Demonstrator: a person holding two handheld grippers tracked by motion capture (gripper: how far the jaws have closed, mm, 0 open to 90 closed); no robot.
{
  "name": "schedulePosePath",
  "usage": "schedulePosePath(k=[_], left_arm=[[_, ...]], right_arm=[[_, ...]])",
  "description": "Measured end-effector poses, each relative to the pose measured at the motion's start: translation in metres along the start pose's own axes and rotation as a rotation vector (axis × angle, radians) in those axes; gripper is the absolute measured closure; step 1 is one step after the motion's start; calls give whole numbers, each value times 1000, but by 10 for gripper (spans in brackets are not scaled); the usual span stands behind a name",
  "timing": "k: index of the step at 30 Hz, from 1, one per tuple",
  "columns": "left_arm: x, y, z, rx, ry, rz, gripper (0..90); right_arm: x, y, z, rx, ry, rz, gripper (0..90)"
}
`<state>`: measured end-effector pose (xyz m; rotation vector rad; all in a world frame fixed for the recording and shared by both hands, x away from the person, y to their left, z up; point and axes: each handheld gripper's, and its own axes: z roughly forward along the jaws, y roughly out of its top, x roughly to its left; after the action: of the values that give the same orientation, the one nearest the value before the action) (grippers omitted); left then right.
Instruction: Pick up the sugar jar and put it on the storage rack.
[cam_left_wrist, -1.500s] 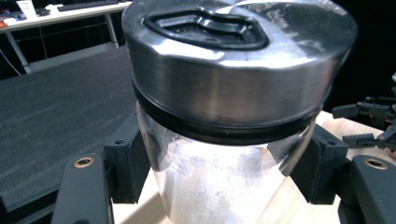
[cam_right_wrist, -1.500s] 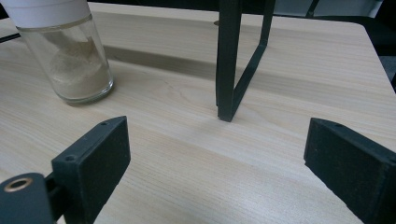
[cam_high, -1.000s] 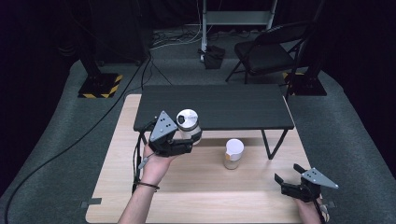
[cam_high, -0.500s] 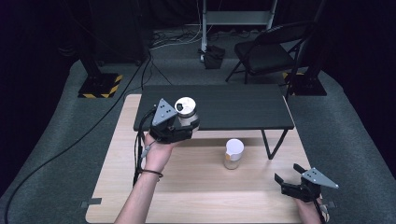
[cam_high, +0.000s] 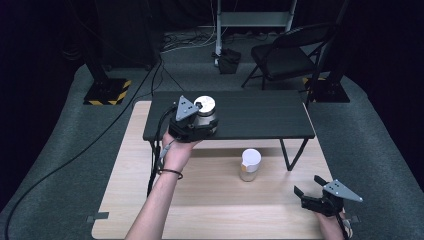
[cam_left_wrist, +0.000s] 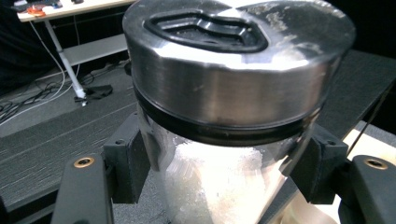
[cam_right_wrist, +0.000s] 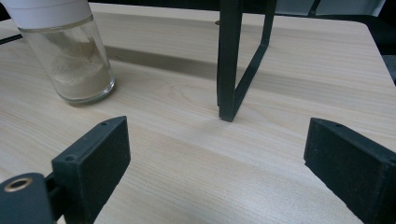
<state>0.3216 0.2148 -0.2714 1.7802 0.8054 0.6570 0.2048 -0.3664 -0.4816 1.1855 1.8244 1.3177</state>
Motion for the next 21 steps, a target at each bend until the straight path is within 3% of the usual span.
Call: schedulePosePath(k=[7,10,15,17,21], left_arm=[[1,1,6,10,3,-13,306],[4,-2,4,-9,-3,-28,284],[3,-4,-2,-27,-10,-22,216],[5,-6,-5,-25,-32,-23,182],[-1,-16,-13,-28,-17,13,122]], right_arm=[[0,0,0,0,-1,-3,64],[0,0,0,0,-1,-6,64],[1,0,0,0,-1,-8,64],[1,0,0,-1,-2,-9,64],[2,0,0,1,-3,-10,64]])
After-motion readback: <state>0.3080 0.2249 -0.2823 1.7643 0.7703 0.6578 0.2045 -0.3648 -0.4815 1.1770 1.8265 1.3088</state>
